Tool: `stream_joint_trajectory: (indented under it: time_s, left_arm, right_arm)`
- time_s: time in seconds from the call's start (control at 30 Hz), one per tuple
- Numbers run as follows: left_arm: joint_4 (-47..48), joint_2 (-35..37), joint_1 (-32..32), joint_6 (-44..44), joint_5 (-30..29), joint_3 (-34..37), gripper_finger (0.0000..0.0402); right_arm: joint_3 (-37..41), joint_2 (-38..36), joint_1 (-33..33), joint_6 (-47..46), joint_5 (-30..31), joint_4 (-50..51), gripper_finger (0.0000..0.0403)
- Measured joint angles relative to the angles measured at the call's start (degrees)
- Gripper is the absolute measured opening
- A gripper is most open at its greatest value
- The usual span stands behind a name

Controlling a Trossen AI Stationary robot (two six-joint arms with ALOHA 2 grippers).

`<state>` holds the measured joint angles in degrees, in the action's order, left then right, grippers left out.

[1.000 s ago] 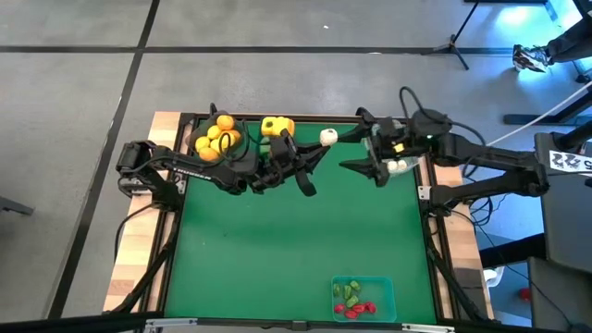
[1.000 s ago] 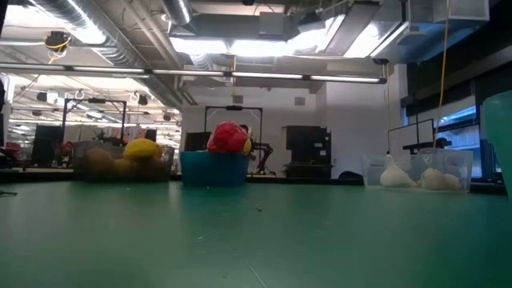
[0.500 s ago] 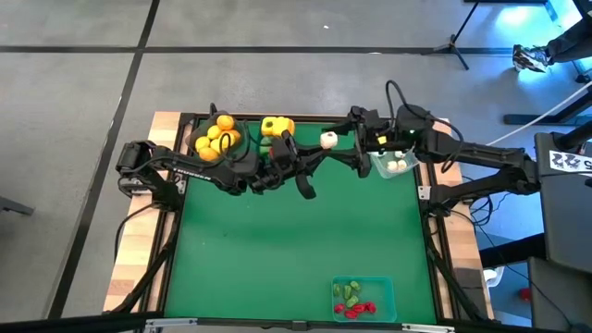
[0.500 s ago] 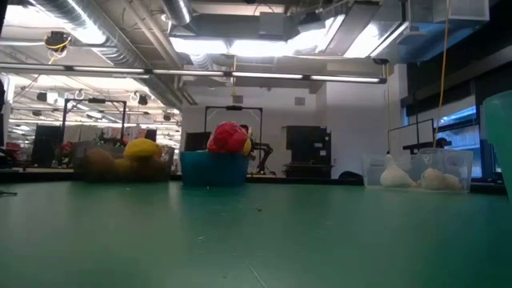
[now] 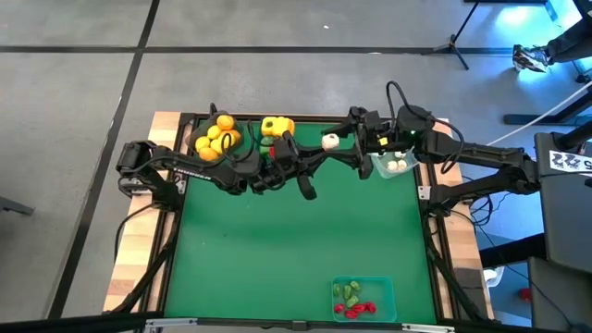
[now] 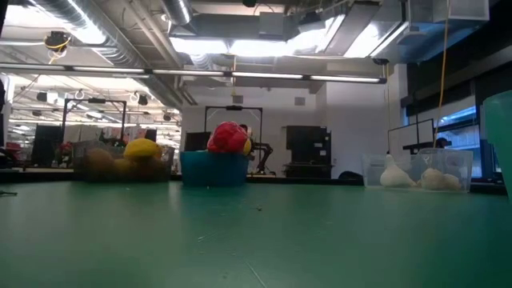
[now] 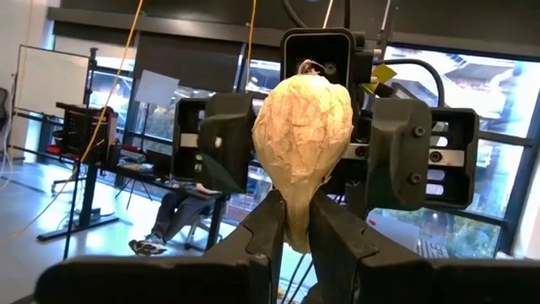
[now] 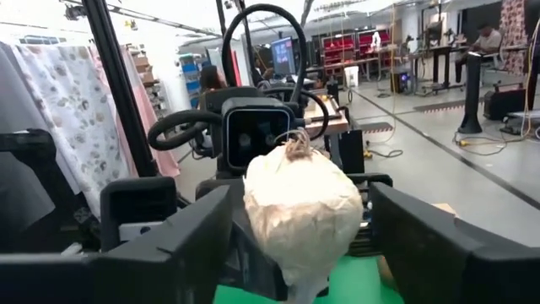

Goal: Sort produce into baskets
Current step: Put the white garlic into the transparent bin

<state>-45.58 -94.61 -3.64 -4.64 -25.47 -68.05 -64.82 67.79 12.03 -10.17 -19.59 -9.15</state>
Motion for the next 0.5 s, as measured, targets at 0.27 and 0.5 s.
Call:
stream_joint_trajectory:
  time_s: [0.27,0.5]
  left_arm:
    - [0.0,0.0,0.0,0.0,0.0,0.0,0.0049]
    - [0.0,0.0,0.0,-1.2,0.0,0.0,0.0049]
  right_arm:
    - [0.0,0.0,0.0,0.1,0.0,0.2,0.0215]
    - [0.0,0.0,0.0,0.2,0.3,0.4,0.0155]
